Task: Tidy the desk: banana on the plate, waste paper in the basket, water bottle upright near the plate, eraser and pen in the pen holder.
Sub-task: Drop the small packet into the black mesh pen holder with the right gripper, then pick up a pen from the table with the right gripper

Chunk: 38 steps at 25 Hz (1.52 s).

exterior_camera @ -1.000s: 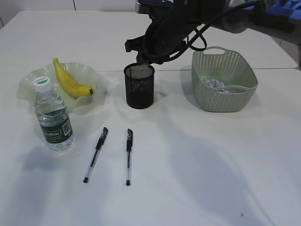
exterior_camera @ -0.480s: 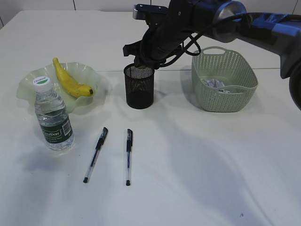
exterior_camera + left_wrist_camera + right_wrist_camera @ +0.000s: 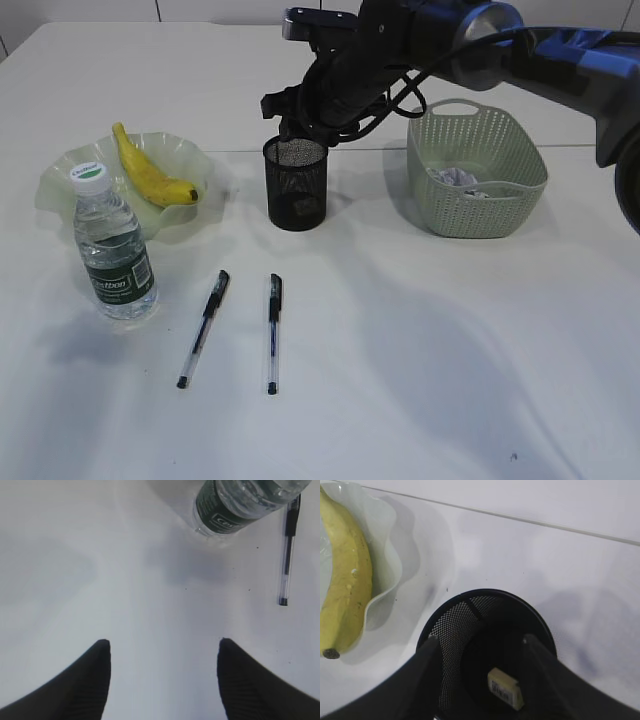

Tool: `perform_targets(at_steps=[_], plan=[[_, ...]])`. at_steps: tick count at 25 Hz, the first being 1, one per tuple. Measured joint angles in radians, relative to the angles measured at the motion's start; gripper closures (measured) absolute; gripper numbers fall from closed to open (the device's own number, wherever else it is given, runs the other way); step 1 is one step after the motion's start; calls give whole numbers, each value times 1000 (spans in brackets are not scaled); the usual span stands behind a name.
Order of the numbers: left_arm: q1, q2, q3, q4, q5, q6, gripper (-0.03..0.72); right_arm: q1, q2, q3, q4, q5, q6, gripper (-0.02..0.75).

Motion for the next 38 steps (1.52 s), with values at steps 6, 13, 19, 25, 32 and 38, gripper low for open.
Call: perform_targets(at_steps=[6,13,19,25,32,38], plan=[[0,0,0,0,0,0,219,0,0,-46,0,48,5,358],[0,0,0,0,0,0,219,0,1,-153,-42,244,28,358],[0,0,0,0,0,0,219,0,1,-242,-90,456,61,358],[0,0,0,0,0,0,219,0,1,-292,-128,521,85,375],[0,0,0,0,24,0,219,13,-57,-262,-110,526,91,378],[0,0,0,0,26,0,219,56,-176,-13,-98,526,91,379]])
